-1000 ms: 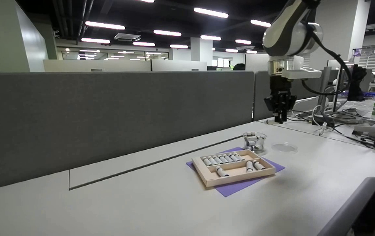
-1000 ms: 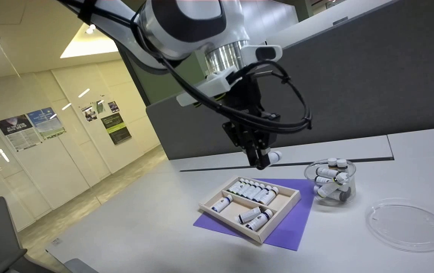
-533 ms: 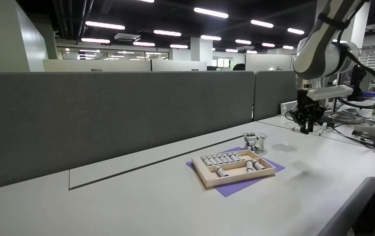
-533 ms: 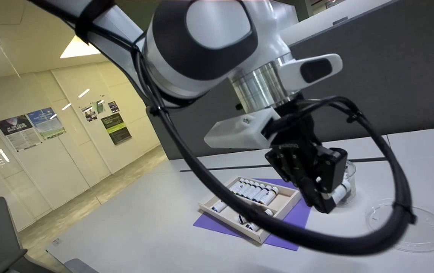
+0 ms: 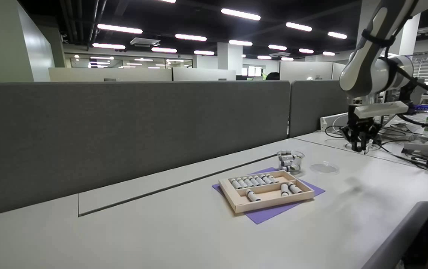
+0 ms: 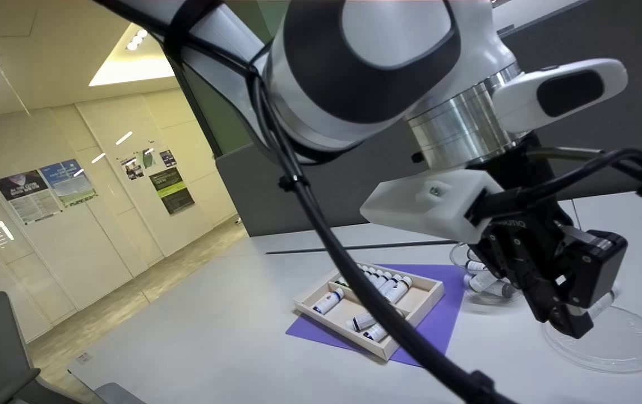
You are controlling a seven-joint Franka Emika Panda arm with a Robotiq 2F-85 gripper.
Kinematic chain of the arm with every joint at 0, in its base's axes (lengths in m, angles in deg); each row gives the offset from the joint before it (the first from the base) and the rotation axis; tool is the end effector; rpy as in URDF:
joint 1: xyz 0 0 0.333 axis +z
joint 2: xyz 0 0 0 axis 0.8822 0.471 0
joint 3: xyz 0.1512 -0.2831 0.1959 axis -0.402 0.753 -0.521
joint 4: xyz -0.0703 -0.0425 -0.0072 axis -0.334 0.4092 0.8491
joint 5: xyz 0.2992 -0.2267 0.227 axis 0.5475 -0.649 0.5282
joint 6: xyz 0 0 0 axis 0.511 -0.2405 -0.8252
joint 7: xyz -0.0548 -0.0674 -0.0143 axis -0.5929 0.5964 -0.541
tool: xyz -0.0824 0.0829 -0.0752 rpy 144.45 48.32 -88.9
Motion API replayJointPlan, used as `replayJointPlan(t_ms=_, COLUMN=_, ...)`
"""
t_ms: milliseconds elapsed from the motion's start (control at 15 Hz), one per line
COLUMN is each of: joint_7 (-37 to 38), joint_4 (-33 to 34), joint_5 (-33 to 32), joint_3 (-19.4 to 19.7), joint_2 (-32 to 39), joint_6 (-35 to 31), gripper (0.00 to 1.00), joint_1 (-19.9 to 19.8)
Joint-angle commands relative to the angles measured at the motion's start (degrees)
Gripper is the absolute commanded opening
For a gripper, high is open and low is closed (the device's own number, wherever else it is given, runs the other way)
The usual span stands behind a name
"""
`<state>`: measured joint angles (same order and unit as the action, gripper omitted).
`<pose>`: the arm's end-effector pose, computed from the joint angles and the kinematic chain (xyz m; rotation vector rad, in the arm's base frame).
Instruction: Remove one bottle from the bottom part of the tray and place it on the clear lid
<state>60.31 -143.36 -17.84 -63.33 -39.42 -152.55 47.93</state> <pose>0.4712 -0.3316 0.1985 2.8087 -0.9905 0.0877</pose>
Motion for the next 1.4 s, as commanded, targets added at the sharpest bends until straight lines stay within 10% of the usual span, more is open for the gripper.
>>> replayJointPlan(t_ms=0, joint_7=1.4, joint_4=6.7, joint_5=2.3, joint_3=-0.6, joint_2=5.2, joint_6=1.2, gripper=0.06, joint_1=-0.9)
replayJointPlan(t_ms=600, joint_7=4.3, joint_4=18.2, joint_5=4.6, joint_3=0.3, joint_2=14.4, joint_6=2.8, gripper=0.06, joint_1=0.3)
replayJointPlan(t_ms=667, joint_7=1.2, joint_4=14.6, joint_5=4.3, joint_3=-0.6, joint_2=12.0, joint_6=0.6, gripper=0.22, joint_1=-0.5)
replayJointPlan(t_ms=1200, joint_7=2.6, joint_4=16.9, joint_5=4.4, joint_3=-0.4, joint_2=14.1, joint_6=1.3, gripper=0.22, joint_1=-0.3)
replayJointPlan(t_ms=1333, joint_7=2.8, joint_4=17.1, joint_5=4.2, joint_3=-0.3, joint_2=14.6, joint_6=1.3, gripper=0.06, joint_1=-0.1)
